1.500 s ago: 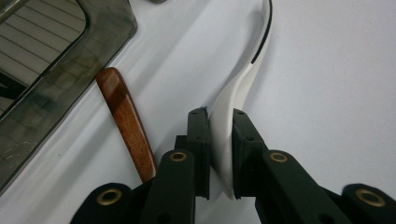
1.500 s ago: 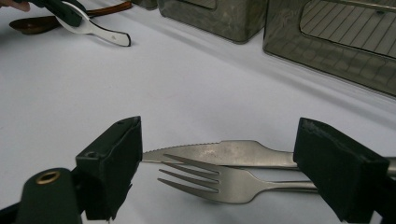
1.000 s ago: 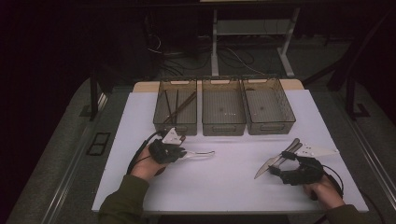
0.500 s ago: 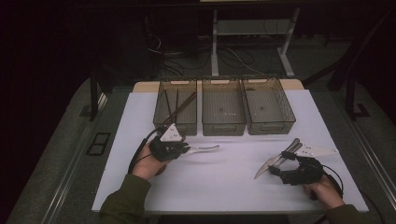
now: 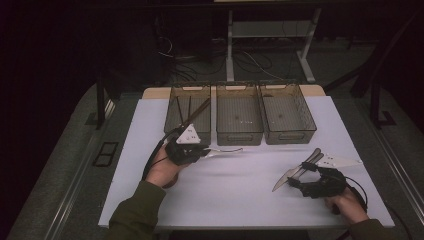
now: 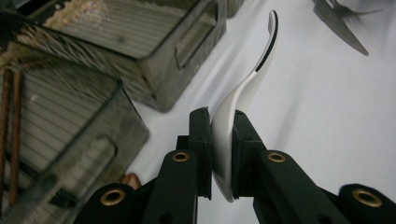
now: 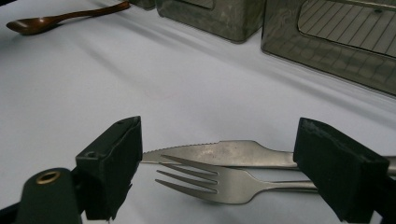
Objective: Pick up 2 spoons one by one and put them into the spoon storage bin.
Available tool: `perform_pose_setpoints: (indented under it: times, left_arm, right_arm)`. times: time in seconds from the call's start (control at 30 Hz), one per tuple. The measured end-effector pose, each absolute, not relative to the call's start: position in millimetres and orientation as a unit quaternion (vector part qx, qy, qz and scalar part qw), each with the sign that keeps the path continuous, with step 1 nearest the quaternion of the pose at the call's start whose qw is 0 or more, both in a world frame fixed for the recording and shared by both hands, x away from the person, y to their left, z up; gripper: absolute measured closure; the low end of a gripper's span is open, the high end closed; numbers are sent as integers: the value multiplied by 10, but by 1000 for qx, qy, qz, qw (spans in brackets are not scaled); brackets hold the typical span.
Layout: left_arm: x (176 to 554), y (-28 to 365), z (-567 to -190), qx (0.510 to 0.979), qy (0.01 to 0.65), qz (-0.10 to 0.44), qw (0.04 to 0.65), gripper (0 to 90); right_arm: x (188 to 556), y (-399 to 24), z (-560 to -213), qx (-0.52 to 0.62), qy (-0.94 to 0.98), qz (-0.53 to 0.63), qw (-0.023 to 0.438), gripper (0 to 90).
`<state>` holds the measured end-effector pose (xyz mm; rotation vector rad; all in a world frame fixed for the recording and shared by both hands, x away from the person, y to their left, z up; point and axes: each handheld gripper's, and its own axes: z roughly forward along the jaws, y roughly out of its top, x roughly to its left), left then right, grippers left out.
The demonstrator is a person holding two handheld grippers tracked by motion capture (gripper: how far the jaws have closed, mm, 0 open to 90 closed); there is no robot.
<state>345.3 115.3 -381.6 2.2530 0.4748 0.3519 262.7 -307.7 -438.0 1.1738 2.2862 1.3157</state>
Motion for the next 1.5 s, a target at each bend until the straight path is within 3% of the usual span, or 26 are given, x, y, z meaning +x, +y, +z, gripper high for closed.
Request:
perform_pose_setpoints:
  times: [0.77, 1.5]
  left_arm:
    - [3986, 681, -3505, 891, 146, 160, 400, 807]
    - [4379, 314, -3655, 906, 160, 155, 360, 805]
  right_arm:
    - [2625, -3085, -4380, 404, 785, 453, 126, 153]
    - [2619, -3100, -4372, 405, 783, 457, 123, 153]
